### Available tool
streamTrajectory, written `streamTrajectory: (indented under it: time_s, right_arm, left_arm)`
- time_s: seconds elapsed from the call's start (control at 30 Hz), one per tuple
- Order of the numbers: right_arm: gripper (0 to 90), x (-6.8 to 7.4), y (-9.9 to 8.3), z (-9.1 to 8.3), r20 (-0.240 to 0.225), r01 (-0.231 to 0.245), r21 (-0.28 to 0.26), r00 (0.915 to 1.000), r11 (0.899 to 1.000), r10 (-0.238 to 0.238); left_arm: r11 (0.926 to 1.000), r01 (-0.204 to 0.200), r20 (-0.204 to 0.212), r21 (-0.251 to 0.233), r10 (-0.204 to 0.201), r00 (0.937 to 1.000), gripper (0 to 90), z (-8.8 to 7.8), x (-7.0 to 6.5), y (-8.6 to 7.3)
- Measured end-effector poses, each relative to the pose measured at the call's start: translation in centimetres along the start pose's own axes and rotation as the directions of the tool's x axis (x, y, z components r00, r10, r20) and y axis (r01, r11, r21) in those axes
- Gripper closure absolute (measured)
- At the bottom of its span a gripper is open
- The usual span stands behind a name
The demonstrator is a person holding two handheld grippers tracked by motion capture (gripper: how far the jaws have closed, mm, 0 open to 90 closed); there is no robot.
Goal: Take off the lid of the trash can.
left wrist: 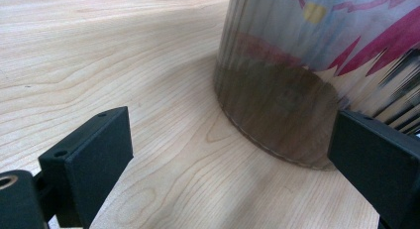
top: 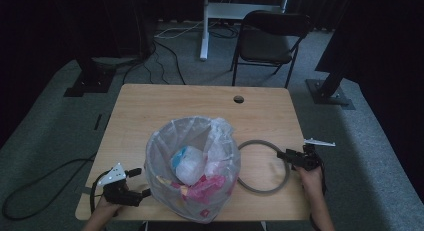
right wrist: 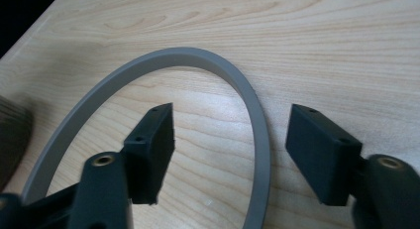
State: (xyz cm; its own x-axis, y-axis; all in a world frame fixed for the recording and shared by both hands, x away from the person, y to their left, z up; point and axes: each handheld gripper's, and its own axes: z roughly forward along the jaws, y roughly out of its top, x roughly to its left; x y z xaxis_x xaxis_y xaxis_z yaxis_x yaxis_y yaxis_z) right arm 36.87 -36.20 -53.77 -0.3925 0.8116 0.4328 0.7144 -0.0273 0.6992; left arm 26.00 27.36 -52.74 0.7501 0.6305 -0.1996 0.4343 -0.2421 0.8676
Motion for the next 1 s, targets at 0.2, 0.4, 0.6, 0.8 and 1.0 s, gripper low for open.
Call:
streamTrajectory:
  time_s: [0.2, 0.4, 0.6, 0.8, 1.0]
  right_arm:
    - [24.0, 0.7, 0.4, -0.8, -0.066, 0.018, -0.043, 0.9976, 0.999, -0.021]
    - [21.8, 2.4, 1.1, -1.2, -0.084, 0.094, -0.097, 0.9912, 0.991, -0.102]
    - [22.1, 4.1, 1.8, -2.2, -0.04, 0.114, -0.18, 0.9915, 0.977, -0.123]
    - [22.8, 6.0, 2.4, -2.6, -0.041, 0.213, -0.193, 0.9736, 0.958, -0.225]
    - [22.7, 7.7, 2.9, -2.7, -0.06, 0.317, -0.272, 0.9365, 0.908, -0.345]
  left_arm:
    - [1.0, -0.002, -0.002, -0.008, 0.002, 1.0, 3.7, -0.3, 0.1, 0.1]
    - [1.0, -0.001, 0.024, -0.002, 0.001, 0.9997, 3.7, -0.7, 0.0, 0.3]
    - [1.0, -0.004, 0.043, 0.006, 0.004, 0.9991, 3.7, -0.8, -0.3, 0.4]
    - [1.0, -0.001, 0.048, 0.0, 0.001, 0.9988, 3.7, -0.8, -0.2, 0.4]
    - [0.9999, 0.008, 0.049, -0.012, -0.007, 0.9988, 3.7, -1.0, -0.2, 0.4]
